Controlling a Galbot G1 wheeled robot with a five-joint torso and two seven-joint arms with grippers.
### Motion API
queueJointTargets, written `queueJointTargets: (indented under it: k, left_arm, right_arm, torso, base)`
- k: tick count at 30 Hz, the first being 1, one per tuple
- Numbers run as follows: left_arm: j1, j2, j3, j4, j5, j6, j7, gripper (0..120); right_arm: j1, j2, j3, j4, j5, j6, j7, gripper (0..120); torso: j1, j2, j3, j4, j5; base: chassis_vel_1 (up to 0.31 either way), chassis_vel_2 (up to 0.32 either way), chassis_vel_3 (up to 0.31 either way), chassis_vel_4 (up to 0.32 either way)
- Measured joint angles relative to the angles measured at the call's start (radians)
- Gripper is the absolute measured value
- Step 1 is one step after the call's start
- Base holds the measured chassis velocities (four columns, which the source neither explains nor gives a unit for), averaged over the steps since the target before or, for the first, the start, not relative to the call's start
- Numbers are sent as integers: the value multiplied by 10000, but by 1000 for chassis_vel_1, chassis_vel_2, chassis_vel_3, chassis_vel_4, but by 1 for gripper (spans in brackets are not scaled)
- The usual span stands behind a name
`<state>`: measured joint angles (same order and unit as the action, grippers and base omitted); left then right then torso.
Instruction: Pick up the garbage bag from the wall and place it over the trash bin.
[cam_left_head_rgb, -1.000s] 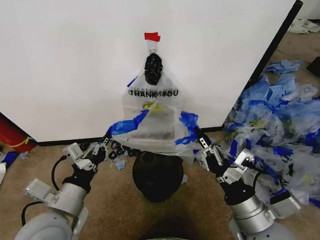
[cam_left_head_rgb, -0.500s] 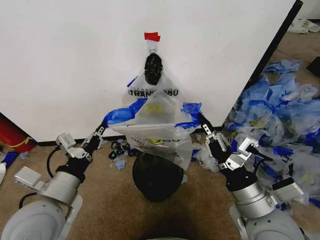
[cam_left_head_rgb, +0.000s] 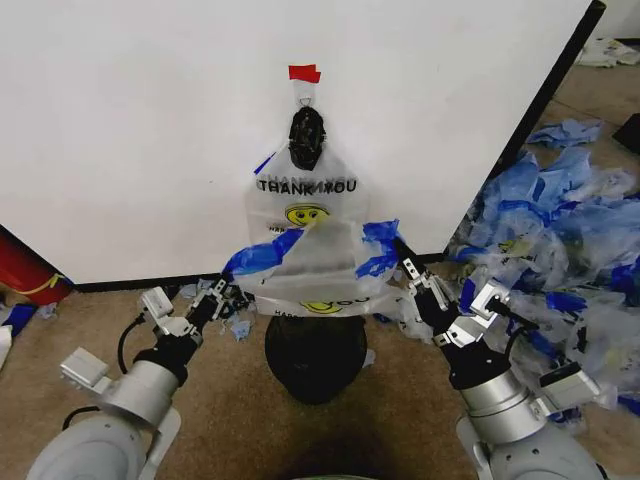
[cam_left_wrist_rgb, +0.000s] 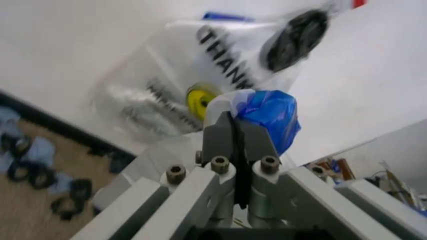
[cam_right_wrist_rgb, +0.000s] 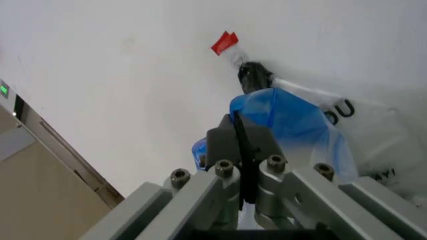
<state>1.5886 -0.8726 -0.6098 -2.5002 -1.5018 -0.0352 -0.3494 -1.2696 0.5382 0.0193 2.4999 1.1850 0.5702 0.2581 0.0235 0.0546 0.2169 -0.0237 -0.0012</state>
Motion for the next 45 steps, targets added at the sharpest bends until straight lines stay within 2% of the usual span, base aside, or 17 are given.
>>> queueJointTargets:
  k: [18, 37, 45]
  left_arm:
    - [-81, 313, -800, 3, -14, -479, 1858, 0]
    - [842, 216, -769, 3, 351, -437, 2097, 0]
    - [964, 94, -286, 3, 483, -322, 1829, 0]
  right_arm:
    - [497, -114, 193, 0, 325, 102, -348, 0]
    - [178, -92, 145, 0, 126, 113, -332, 0]
    - [342, -104, -11, 0, 103, 39, -120, 0]
  torso:
    - [0, 0, 0, 0, 0]
    - [0, 0, 0, 1, 1]
    - [0, 0, 1, 1, -1]
  base:
    - [0, 0, 0, 0]
    - [0, 0, 0, 0]
    - [0, 0, 0, 0]
